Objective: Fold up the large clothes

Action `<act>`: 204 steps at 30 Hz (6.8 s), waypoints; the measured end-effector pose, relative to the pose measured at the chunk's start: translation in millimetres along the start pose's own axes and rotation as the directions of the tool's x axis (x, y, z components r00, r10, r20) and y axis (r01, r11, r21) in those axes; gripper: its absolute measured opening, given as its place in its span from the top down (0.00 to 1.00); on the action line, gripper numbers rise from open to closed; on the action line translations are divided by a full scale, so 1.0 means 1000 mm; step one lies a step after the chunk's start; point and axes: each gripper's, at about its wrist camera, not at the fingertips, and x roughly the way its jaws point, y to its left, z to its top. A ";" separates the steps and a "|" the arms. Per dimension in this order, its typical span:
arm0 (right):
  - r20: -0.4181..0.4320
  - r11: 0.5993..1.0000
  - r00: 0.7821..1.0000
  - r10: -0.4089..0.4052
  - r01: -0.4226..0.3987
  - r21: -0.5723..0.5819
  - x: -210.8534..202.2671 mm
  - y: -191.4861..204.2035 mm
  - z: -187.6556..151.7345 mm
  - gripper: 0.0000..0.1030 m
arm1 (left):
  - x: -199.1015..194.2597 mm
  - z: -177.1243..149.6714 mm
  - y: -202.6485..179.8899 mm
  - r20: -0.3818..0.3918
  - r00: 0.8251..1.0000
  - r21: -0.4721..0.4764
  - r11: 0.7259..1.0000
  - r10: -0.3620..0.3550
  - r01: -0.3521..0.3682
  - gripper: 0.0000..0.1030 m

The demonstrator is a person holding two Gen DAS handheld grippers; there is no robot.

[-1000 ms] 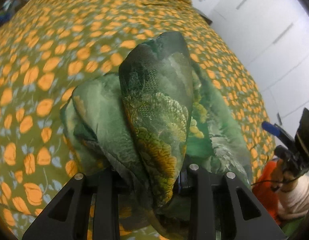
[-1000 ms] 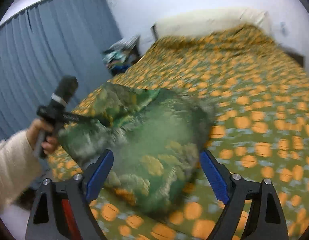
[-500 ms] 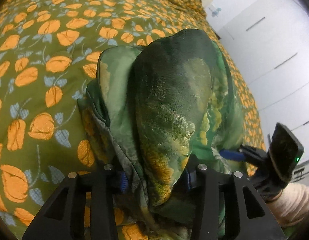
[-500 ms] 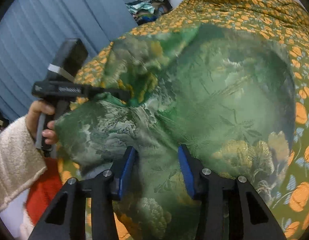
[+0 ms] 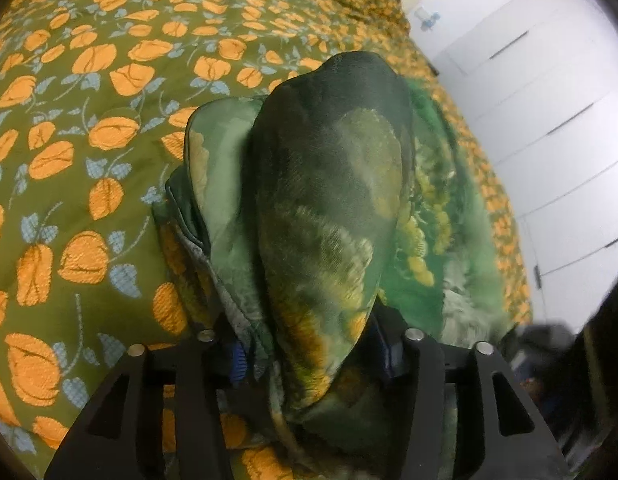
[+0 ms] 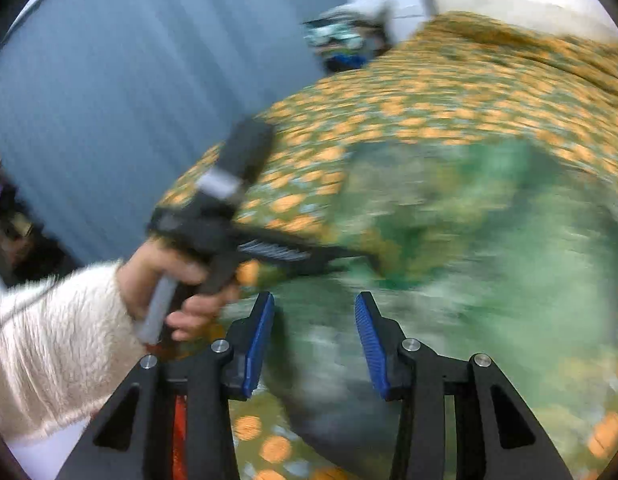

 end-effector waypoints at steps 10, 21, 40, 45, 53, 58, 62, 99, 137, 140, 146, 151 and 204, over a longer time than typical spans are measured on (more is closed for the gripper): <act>-0.044 0.996 0.997 -0.063 0.060 -0.066 0.046 0.010 -0.046 0.58 | -0.039 0.015 0.004 0.099 0.993 -0.050 0.997 0.060 -0.055 0.15; 0.009 0.982 0.990 -0.138 0.138 -0.129 0.052 0.027 -0.055 0.58 | 0.020 0.041 0.024 0.074 0.985 -0.216 0.967 0.158 -0.139 0.44; 0.021 0.976 0.981 -0.193 0.190 0.110 -0.077 -0.041 -0.123 0.57 | 0.028 0.042 0.025 0.078 0.984 -0.208 0.968 0.160 -0.141 0.41; -0.015 0.967 0.987 -0.159 0.159 0.197 -0.047 -0.070 -0.130 0.59 | 0.031 0.044 0.019 0.066 0.978 -0.185 0.966 0.198 -0.183 0.39; 0.002 0.959 0.977 -0.212 0.208 0.192 -0.098 -0.043 -0.116 0.34 | -0.004 0.039 0.012 0.116 0.987 -0.202 0.976 0.107 -0.082 0.15; 0.058 0.932 0.950 -0.306 0.287 0.222 -0.158 -0.047 -0.124 0.13 | -0.045 0.018 0.006 0.140 0.990 -0.146 0.989 0.016 0.005 0.08; 0.044 0.890 0.929 -0.367 0.337 0.306 -0.187 -0.075 -0.138 0.13 | -0.057 -0.016 0.025 0.149 0.979 -0.215 0.961 -0.141 0.171 0.04; -0.086 0.960 0.971 -0.222 0.233 0.155 -0.043 -0.101 -0.065 0.29 | -0.016 -0.040 -0.047 0.121 0.993 -0.096 0.995 0.011 0.001 0.51; -0.033 0.885 0.985 -0.169 0.166 0.436 -0.048 -0.311 0.000 0.13 | 0.098 0.125 -0.027 0.184 0.982 -0.153 0.988 0.048 -0.019 0.00; 0.030 0.867 0.991 -0.134 0.102 0.488 -0.066 -0.309 -0.008 0.06 | 0.087 0.117 -0.022 0.178 0.984 -0.178 0.984 0.017 0.015 0.01; 0.050 0.854 0.964 -0.262 0.207 0.477 -0.115 -0.284 -0.015 0.06 | 0.027 0.084 -0.056 0.267 0.949 -0.087 0.985 0.165 -0.147 0.01; 0.053 0.850 0.903 -0.427 0.380 0.363 -0.156 -0.232 -0.019 0.04 | -0.027 0.027 -0.131 0.434 0.804 0.003 0.892 0.406 -0.451 0.01; 0.095 0.678 0.690 -0.718 0.660 0.323 -0.308 0.059 -0.071 0.00 | -0.116 -0.143 -0.291 0.449 0.711 -0.074 0.815 0.542 -0.575 0.00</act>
